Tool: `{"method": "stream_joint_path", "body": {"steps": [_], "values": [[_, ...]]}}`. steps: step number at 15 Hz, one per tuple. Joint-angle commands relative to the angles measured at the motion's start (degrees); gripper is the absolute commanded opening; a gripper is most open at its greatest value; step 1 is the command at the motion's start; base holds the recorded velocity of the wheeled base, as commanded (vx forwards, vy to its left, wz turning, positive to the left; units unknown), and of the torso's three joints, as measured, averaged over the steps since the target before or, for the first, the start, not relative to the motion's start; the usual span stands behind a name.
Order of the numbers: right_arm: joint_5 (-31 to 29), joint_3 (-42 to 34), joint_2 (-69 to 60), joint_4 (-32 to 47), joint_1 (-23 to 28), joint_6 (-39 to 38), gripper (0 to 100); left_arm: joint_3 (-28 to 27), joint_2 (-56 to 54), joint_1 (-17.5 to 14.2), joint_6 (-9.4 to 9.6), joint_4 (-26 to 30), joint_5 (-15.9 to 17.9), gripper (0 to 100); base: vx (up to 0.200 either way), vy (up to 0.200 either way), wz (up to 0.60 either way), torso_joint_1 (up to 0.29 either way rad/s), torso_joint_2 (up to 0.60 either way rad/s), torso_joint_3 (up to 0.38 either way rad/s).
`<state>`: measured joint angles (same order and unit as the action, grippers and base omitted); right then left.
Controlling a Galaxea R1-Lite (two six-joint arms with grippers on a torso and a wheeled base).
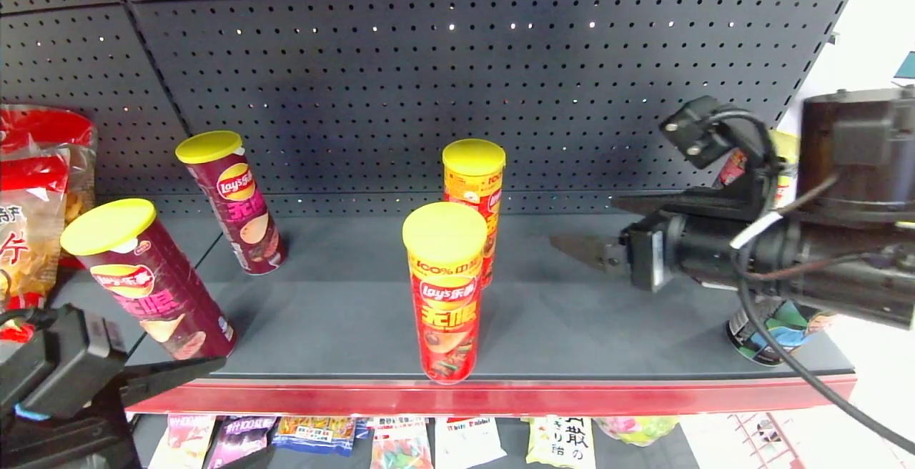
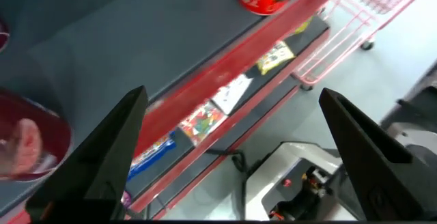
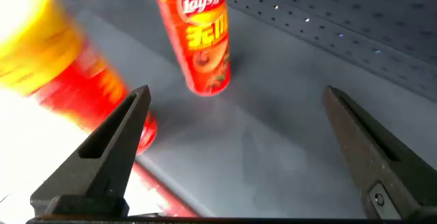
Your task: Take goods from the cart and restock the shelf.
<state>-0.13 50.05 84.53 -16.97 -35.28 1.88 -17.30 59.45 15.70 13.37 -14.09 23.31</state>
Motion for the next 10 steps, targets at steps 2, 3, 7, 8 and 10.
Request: {"method": "stream_joint_path", "body": {"steps": [2, 3, 7, 8, 10], "values": [[0.05, -12.44, -20.11, 0.09, -0.49, 0.41, 100, -5.82, 12.00, 0.21, 1.74, -0.32, -1.16, 100, 0.000, 0.000, 0.00, 0.000, 0.00, 0.000], [0.13, -15.16, -24.68, 0.09, -0.58, 0.41, 100, -6.87, 14.37, 1.00, 2.01, -1.20, -1.25, 100, 0.000, 0.000, 0.00, 0.000, 0.00, 0.000], [-1.62, -21.40, -39.18, 3.08, 2.41, 0.32, 100, -8.72, 24.75, 6.71, 1.74, -7.18, -6.96, 100, 0.000, 0.000, 0.00, 0.000, 0.00, 0.000], [-1.62, -21.49, -41.11, 4.93, 3.73, 0.32, 100, -9.51, 27.03, 7.94, 1.48, -8.32, -9.25, 100, 0.000, 0.000, 0.00, 0.000, 0.00, 0.000], [-1.62, -21.31, -44.19, 8.09, 5.31, 0.06, 100, -11.00, 30.90, 9.00, 1.57, -10.08, -11.00, 100, 0.000, 0.000, 0.00, 0.000, 0.00, 0.000]]}}
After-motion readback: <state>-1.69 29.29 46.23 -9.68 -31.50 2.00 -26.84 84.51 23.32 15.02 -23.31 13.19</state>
